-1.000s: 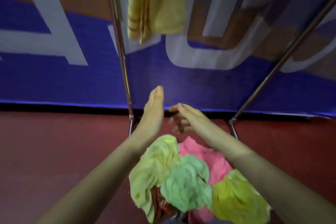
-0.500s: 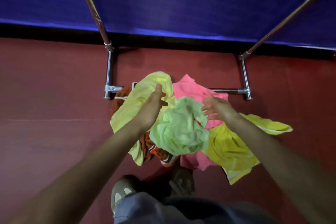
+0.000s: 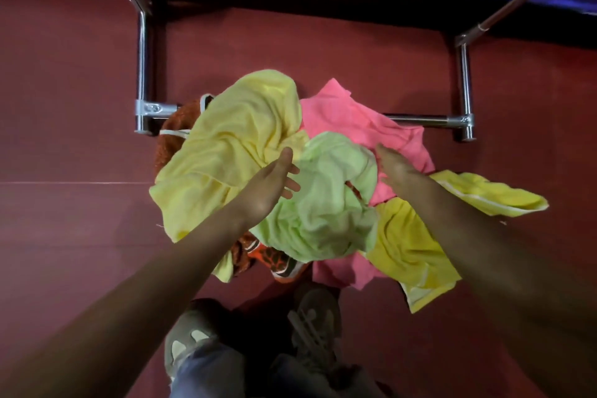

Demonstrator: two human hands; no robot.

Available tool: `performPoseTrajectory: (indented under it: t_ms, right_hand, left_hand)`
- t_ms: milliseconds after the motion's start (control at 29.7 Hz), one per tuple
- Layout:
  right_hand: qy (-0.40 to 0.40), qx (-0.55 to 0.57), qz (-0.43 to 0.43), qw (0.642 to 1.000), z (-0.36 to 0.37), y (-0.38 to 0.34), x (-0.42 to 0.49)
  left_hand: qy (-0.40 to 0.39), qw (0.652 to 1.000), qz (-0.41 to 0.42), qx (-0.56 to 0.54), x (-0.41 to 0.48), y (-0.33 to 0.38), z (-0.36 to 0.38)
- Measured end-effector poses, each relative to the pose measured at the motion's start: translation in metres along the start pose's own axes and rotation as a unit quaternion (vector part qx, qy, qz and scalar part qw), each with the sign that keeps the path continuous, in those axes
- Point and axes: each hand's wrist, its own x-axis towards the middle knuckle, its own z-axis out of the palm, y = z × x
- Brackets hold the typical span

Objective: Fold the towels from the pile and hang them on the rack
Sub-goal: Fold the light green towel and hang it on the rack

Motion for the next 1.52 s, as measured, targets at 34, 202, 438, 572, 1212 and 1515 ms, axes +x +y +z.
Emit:
performPoseTrajectory:
  t_ms: [34, 202, 438, 572, 1212, 1515]
  right_hand:
    - [-0.012, 0.011, 0.010, 1.000, 0.002, 0.004, 0.006]
    - [-0.019, 0.054, 0.005, 0.998, 0.009, 0.009, 0.005]
    - [-0.021, 0.040, -0.098, 0.994, 0.018, 0.000, -0.009]
    - [-0.069, 0.056, -0.048, 0.995, 0.030, -0.003, -0.004]
    - [-0.161, 0.152, -0.274, 0.936, -0.021, -0.067, -0.144]
    - [-0.230, 0.076, -0.375, 0.895, -0.071, -0.112, -0.283]
  left_hand:
    - [-0.001, 1.000, -0.009, -0.001, 0.002, -0.008, 0.000]
    - [0.005, 0.999, -0.035, -0.002, -0.008, -0.028, 0.002]
    - [0.012, 0.997, -0.029, -0.076, -0.023, -0.007, 0.014]
    - [0.031, 0.995, -0.022, -0.095, -0.022, -0.010, 0.014]
    - [0.013, 0.995, 0.076, -0.065, -0.078, 0.078, 0.015]
    - [-0.097, 0.976, 0.143, -0.134, -0.178, 0.155, 0.022]
